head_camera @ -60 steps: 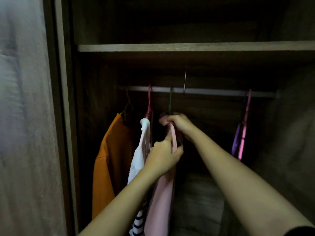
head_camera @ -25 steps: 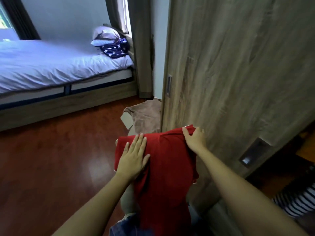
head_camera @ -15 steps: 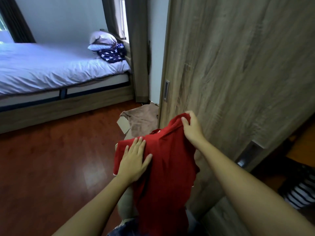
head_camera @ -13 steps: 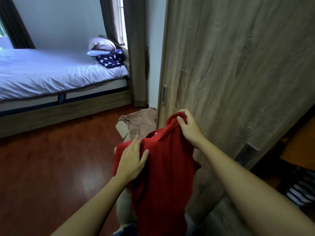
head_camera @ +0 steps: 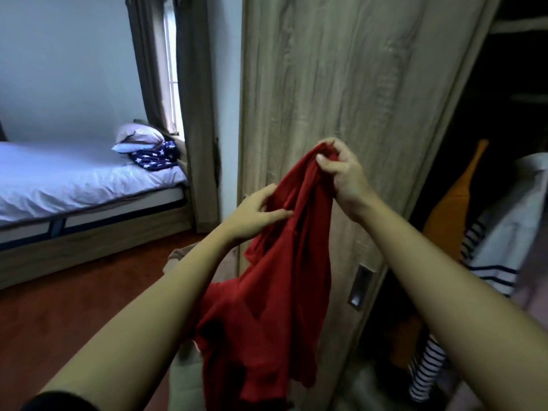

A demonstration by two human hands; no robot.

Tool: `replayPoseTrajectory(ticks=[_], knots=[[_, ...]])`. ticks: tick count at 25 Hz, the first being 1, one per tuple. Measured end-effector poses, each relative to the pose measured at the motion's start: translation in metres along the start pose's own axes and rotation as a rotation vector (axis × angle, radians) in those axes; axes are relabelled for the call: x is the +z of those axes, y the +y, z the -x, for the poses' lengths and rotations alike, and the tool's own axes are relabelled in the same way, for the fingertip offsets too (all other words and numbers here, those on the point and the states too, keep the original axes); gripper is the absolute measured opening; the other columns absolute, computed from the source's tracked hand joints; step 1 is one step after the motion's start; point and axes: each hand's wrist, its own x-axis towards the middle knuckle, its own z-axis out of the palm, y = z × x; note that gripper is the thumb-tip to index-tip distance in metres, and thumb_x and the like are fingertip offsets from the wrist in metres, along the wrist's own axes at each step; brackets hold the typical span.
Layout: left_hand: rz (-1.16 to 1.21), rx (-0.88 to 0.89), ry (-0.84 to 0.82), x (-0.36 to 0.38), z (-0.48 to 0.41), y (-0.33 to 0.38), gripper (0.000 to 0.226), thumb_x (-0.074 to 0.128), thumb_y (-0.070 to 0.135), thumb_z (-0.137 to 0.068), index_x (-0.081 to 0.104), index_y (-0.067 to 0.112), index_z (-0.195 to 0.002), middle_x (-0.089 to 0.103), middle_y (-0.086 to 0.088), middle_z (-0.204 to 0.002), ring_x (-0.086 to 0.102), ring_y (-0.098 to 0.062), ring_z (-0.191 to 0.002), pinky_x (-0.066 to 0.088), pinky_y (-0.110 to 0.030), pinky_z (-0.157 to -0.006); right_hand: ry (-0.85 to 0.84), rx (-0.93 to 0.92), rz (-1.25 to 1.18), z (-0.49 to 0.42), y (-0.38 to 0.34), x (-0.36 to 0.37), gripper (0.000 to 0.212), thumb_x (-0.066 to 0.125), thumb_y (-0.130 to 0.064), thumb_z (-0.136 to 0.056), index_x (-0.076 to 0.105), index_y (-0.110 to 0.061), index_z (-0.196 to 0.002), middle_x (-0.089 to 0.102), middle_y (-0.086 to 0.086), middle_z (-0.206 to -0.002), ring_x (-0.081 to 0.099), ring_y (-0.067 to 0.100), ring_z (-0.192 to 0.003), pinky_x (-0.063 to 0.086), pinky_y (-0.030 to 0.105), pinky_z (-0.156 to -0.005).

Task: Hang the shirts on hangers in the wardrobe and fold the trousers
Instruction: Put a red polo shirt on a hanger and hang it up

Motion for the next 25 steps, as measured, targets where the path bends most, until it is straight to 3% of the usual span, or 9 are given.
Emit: replayPoseTrajectory(ticks=[4, 7, 10, 13, 17, 19, 21, 23, 25], knots=[[0.003, -0.038, -0.093, 0.023, 0.012, -0.012, 0.032, 0.068, 0.033, -0.081, 0.061, 0.023, -0.111, 0.067, 0.014, -0.101, 0.059, 0.001, -0.092, 0.048, -0.025, -0.09, 0.189, -0.026, 0.006, 0.017, -0.03, -0.035, 0.029, 0.043, 0.006, -0.091, 0.05, -0.019, -0.077, 0.056, -0.016, -0.053, 0.05, -0.004, -0.052, 0.043, 0.011, -0.058], [0.009, -0.091, -0.037, 0.019, 0.016, -0.019, 0.014, 0.065, 0.012, -0.087, 0.065, 0.023, -0.096, 0.068, 0.022, -0.076, 0.058, 0.009, -0.074, 0.047, -0.015, -0.072, 0.26, -0.025, 0.192, 0.033, -0.044, -0.07, 0.027, 0.05, 0.002, -0.09, 0.053, -0.021, -0.078, 0.058, -0.016, -0.058, 0.052, -0.005, -0.054, 0.043, 0.01, -0.056], [-0.066, -0.057, 0.071, -0.009, -0.004, -0.003, 0.017, 0.069, 0.004, -0.08, 0.069, 0.019, -0.089, 0.07, 0.016, -0.074, 0.06, 0.006, -0.073, 0.046, -0.015, -0.075, 0.071, -0.039, 0.71, 0.067, -0.066, -0.117, 0.023, 0.06, -0.001, -0.087, 0.054, -0.023, -0.091, 0.059, -0.01, -0.08, 0.057, -0.006, -0.068, 0.044, 0.009, -0.067], [-0.314, -0.036, -0.011, -0.019, -0.023, 0.024, 0.023, 0.074, 0.01, -0.077, 0.064, 0.03, -0.08, 0.066, 0.02, -0.072, 0.057, 0.01, -0.067, 0.044, -0.014, -0.07, -0.207, -0.05, 1.175, 0.096, -0.076, -0.142, 0.025, 0.051, -0.012, -0.083, 0.054, -0.036, -0.088, 0.058, -0.008, -0.094, 0.056, -0.004, -0.088, 0.044, 0.014, -0.081], [-0.137, 0.06, -0.05, 0.015, -0.038, 0.057, 0.028, 0.066, -0.003, -0.079, 0.059, 0.024, -0.078, 0.067, 0.015, -0.07, 0.057, 0.007, -0.067, 0.044, -0.01, -0.069, -0.443, 0.263, 1.6, 0.114, -0.081, -0.147, 0.047, 0.043, -0.025, -0.065, 0.063, -0.046, -0.102, 0.057, -0.014, -0.124, 0.054, 0.009, -0.114, 0.047, 0.038, -0.093], [-0.151, 0.135, -0.055, 0.028, -0.042, 0.066, 0.03, 0.061, -0.005, -0.08, 0.054, 0.023, -0.075, 0.065, 0.009, -0.075, 0.057, 0.001, -0.07, 0.045, -0.013, -0.071, -0.298, 0.377, 1.609, 0.12, -0.082, -0.15, 0.042, 0.051, -0.045, -0.064, 0.061, -0.051, -0.104, 0.062, -0.018, -0.119, 0.058, 0.011, -0.11, 0.05, 0.038, -0.09], [-0.26, 0.242, -0.091, 0.034, -0.043, 0.069, 0.032, 0.053, -0.006, -0.076, 0.055, 0.025, -0.069, 0.069, 0.012, -0.088, 0.059, 0.009, -0.084, 0.042, -0.008, -0.077, -0.083, 0.364, 1.471, 0.127, -0.086, -0.153, 0.039, 0.053, -0.071, -0.065, 0.068, -0.047, -0.092, 0.071, -0.013, -0.103, 0.064, 0.012, -0.099, 0.051, 0.036, -0.086], [-0.448, 0.374, -0.125, 0.041, -0.042, 0.059, 0.036, 0.049, -0.003, -0.063, 0.068, 0.027, -0.068, 0.068, 0.0, -0.111, 0.06, 0.004, -0.097, 0.038, -0.004, -0.078, 0.073, 0.286, 1.465, 0.132, -0.091, -0.155, 0.029, 0.059, -0.057, -0.079, 0.074, -0.035, -0.09, 0.074, -0.008, -0.097, 0.065, 0.014, -0.097, 0.049, 0.031, -0.084], [-0.659, 0.474, -0.139, 0.055, -0.039, 0.032, 0.04, 0.056, -0.006, -0.06, 0.076, 0.016, -0.087, 0.07, -0.012, -0.109, 0.068, -0.018, -0.093, 0.039, -0.014, -0.077, 0.212, 0.184, 1.592, 0.134, -0.099, -0.152, 0.017, 0.064, -0.031, -0.085, 0.075, -0.025, -0.096, 0.073, -0.005, -0.103, 0.063, 0.018, -0.104, 0.044, 0.031, -0.087]])
